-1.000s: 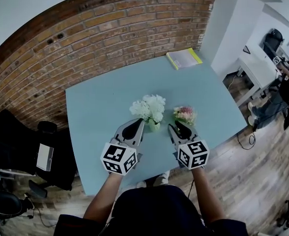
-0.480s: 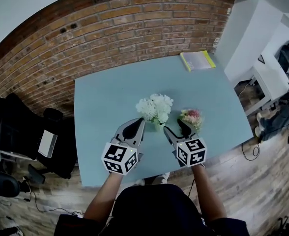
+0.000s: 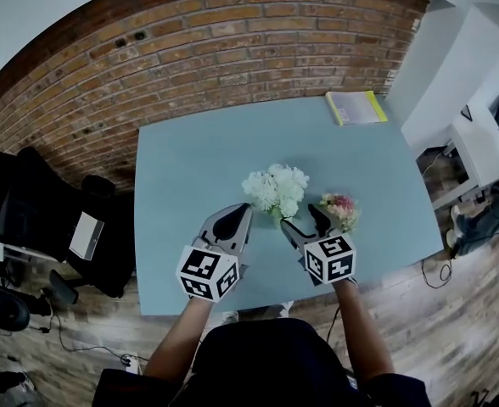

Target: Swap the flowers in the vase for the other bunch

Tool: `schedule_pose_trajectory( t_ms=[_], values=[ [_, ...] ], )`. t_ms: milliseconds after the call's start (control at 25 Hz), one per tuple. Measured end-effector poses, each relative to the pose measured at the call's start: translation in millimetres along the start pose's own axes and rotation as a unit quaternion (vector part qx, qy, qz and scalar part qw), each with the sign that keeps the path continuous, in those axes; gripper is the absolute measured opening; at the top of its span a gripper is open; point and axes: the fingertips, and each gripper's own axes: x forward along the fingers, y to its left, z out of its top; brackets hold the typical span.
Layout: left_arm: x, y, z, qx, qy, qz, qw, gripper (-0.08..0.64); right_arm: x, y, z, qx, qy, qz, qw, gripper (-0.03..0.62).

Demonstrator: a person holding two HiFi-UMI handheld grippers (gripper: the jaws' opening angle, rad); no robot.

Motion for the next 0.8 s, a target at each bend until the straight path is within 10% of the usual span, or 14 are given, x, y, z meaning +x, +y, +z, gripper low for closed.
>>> schedule_pose_trajectory(
  t_ms=[800],
  values=[
    [1.4, 45.2, 9.2, -0.001, 0.000, 0.026, 0.9997, 0.005, 54.6, -1.1, -0.1, -0.016, 0.028, 0.002, 0.999, 0.414]
  ],
)
